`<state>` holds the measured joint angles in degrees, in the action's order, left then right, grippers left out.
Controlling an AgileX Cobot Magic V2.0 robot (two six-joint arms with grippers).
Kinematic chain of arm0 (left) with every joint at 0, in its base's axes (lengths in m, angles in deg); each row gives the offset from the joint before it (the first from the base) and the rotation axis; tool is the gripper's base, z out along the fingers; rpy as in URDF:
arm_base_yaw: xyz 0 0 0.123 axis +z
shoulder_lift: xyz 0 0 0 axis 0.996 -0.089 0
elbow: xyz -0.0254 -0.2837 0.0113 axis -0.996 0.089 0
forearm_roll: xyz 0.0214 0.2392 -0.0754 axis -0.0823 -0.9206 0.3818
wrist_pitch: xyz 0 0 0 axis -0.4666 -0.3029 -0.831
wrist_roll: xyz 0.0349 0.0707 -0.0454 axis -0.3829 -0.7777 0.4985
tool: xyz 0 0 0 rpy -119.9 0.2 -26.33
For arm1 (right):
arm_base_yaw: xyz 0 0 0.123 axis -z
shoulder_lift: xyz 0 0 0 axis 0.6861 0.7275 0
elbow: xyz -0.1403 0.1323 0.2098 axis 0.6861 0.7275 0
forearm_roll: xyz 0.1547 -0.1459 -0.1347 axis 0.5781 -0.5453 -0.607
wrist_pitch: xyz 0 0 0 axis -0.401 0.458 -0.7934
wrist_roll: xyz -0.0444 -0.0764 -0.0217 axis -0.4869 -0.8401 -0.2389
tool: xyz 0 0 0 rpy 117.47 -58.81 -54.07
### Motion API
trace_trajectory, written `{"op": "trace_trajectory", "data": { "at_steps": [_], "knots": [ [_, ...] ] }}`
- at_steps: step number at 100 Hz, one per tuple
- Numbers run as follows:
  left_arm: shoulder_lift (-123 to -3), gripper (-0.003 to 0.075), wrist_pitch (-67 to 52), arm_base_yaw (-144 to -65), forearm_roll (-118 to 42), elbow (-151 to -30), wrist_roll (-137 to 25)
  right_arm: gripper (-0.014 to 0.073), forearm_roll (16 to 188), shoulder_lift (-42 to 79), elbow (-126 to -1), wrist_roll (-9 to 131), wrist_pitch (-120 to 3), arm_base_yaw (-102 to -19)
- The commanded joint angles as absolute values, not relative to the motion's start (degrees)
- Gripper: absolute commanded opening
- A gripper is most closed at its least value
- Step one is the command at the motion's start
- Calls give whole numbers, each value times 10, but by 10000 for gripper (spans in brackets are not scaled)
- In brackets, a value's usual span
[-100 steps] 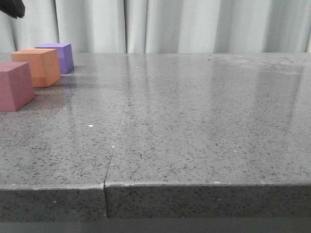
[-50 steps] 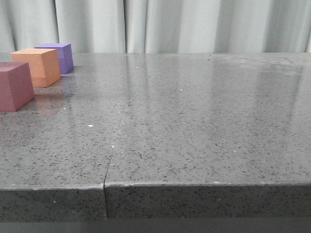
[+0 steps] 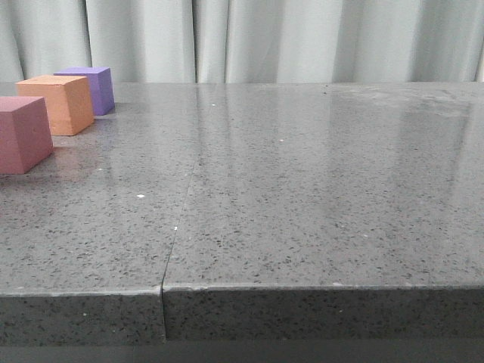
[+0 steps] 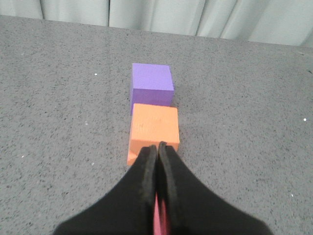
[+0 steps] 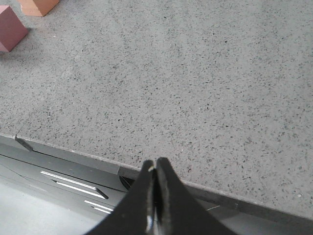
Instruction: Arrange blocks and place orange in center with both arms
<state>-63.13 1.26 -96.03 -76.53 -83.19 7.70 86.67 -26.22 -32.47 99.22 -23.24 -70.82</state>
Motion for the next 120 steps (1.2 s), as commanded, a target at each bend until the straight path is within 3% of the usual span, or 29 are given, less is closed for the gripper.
{"op": "trace_trajectory", "data": {
  "at_steps": [1, 103, 120],
  "knots": [
    [-591, -20, -32, -964, -777, -827, 79, -67, 862, -257, -337, 986, -274, -706],
    [-348, -20, -16, -964, -769, -610, 79, -67, 862, -257, -337, 986, -274, -706],
    [-313, -20, -56, -961, -798, -586, 56, -67, 862, -257, -337, 986, -274, -706]
  ]
}}
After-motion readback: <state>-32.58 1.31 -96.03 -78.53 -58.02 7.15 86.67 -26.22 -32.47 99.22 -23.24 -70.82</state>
